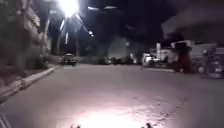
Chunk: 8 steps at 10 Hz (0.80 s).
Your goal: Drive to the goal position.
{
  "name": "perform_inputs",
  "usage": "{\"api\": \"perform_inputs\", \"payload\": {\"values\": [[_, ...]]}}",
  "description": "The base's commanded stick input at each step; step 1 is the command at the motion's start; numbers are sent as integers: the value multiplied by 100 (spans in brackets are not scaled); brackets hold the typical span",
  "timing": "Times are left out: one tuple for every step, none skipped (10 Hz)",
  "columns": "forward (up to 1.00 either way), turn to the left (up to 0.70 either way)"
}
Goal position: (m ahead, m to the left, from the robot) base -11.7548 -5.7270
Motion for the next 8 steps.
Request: {"api": "perform_inputs", "payload": {"values": [[0, -85], [0, -85], [0, -85], [0, -85], [0, -85], [0, -85], [0, -85], [0, -85]]}}
